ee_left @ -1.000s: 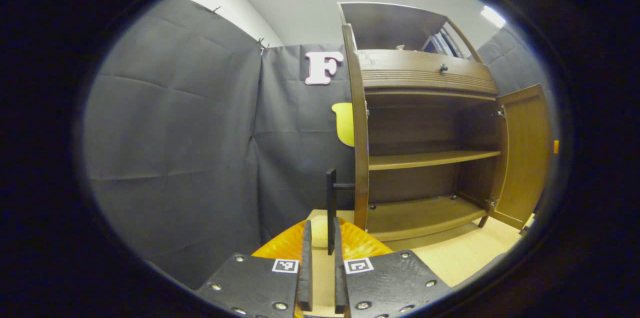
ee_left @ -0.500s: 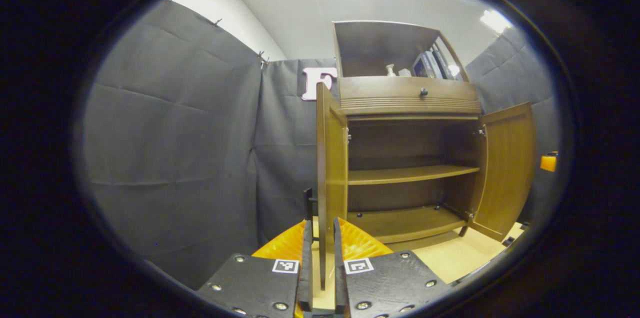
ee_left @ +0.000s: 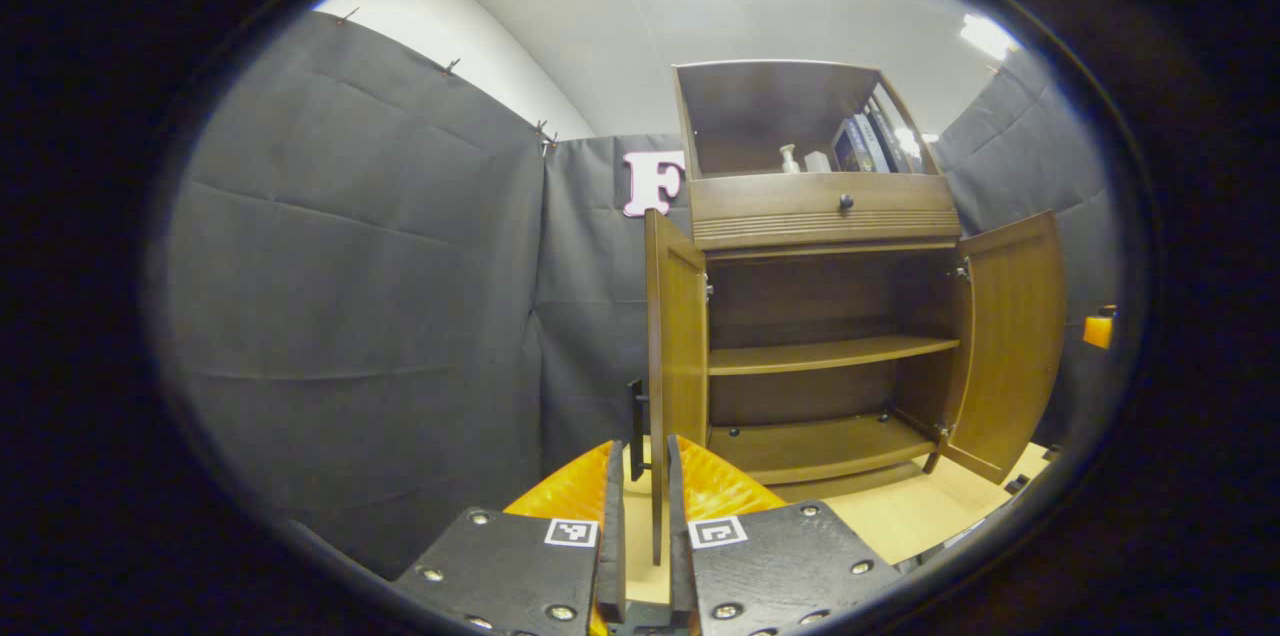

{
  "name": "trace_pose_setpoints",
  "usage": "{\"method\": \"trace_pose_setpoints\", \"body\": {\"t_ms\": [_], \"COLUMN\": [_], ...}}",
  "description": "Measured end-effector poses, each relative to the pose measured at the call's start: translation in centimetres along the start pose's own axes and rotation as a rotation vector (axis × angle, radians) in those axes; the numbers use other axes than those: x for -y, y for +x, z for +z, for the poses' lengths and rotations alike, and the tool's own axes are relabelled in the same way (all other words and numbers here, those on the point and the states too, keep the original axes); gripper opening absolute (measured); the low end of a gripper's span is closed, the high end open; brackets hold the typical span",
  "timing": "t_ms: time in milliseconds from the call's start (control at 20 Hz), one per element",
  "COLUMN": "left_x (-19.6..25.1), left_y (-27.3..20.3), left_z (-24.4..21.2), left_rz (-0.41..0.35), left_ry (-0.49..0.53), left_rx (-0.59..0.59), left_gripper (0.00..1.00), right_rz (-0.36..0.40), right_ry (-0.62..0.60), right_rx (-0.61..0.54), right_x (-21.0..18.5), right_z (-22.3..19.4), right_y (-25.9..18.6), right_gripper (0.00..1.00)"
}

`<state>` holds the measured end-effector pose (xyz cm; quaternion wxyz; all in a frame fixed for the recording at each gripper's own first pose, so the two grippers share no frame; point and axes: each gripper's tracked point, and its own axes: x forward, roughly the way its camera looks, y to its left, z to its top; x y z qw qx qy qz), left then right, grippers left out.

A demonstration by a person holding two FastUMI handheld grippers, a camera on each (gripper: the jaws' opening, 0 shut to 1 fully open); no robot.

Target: Open the right door of the double-door shoe cabinet with the right hand, and open the left door with the left hand.

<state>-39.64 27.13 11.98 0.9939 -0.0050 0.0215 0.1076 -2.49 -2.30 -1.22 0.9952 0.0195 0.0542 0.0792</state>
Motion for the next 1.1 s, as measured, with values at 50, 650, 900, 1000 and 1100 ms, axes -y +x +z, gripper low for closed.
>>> {"method": "trace_pose_setpoints", "body": {"t_ms": [50, 650, 900, 1000, 1100], "left_x": [0.2, -0.5, -1.0, -1.0, -0.9], "left_y": [-0.2, -2.9, -3.3, -3.2, -3.1], "left_z": [0.0, 1.2, 0.8, 0.7, 0.7], "left_rz": [-0.006, -0.025, -0.014, -0.013, -0.016], "left_ry": [-0.001, 0.002, -0.004, 0.005, 0.018], "left_rx": [0.005, 0.046, 0.042, 0.038, 0.038], "left_gripper": [0.20, 0.60, 0.96, 0.96, 0.96], "right_rz": [0.000, 0.002, 0.004, 0.001, -0.004], "right_ry": [0.001, -0.004, -0.010, -0.011, -0.011], "right_rx": [0.001, 0.015, 0.016, 0.018, 0.017], "right_x": [0.0, -0.8, -1.0, -0.9, -0.7], "right_z": [0.0, 0.6, 0.8, 0.9, 0.9], "right_y": [-0.2, -1.0, -0.9, -0.8, -0.7], "right_gripper": [0.96, 0.92, 0.96, 0.96, 0.96]}}
